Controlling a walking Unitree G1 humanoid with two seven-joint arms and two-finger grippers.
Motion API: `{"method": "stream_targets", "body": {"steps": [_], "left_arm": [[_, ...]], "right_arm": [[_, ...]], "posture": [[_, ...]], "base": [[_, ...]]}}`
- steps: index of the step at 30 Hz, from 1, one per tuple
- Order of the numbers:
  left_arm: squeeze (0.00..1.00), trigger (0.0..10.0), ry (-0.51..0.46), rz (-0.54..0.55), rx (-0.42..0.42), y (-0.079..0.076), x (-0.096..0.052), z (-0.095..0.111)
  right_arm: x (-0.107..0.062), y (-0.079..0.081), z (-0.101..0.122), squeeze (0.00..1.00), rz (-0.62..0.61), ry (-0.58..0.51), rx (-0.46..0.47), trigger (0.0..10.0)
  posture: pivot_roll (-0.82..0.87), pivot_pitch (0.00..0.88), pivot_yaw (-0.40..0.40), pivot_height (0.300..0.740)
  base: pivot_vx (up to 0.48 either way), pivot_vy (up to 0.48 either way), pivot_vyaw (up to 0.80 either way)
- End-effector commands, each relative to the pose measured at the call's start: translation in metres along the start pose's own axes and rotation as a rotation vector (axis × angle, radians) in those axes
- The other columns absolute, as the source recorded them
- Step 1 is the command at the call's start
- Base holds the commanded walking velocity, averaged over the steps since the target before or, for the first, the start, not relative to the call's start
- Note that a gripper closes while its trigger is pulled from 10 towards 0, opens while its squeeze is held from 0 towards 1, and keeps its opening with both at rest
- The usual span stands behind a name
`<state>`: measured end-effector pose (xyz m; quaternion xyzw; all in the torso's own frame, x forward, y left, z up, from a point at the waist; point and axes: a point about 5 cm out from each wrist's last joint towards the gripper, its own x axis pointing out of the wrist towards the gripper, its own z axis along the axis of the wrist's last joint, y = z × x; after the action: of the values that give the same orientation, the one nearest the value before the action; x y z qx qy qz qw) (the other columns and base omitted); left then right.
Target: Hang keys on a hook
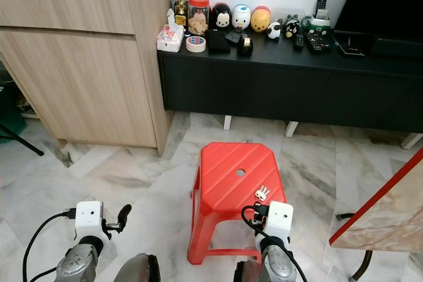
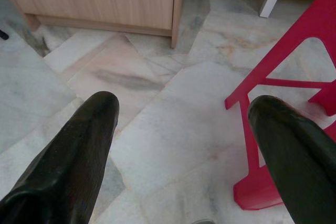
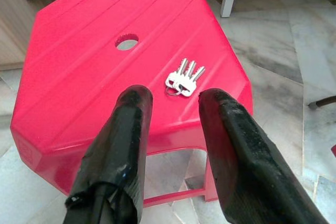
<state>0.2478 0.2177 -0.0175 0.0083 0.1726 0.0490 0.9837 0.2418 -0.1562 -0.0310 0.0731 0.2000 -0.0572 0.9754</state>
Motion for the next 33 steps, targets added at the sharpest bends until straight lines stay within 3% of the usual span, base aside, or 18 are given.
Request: {"method": "stream_targets", "body": {"steps": [1,22,33], "left_arm": [[0.0,10.0,0.001,-0.02,0.008,-0.0031,0.0016,0.0016],[0.0,10.0,-0.008,-0.022,0.003,-0.0025,0.0022,0.0033],[0.0,10.0,-0.008,-0.02,0.001,-0.0032,0.0019,0.0028]], "right_arm": [[0.0008,-0.001,0.0003,0.0,-0.004,0.005,-0.002,10.0],[0.0007,0.0006,0.0009,0.0,-0.001,-0.001,-0.002,10.0],[-0.0017,-0.0022,-0.005,0.0,-0.025,0.028,0.012,10.0]], "posture": [[0.08,0.02,-0.055,0.626],[0.09,0.028,-0.053,0.626],[0.08,0.034,-0.053,0.626]], "base": [[0.259,0.0,0.0],[0.306,0.0,0.0],[0.0,0.0,0.0]]}}
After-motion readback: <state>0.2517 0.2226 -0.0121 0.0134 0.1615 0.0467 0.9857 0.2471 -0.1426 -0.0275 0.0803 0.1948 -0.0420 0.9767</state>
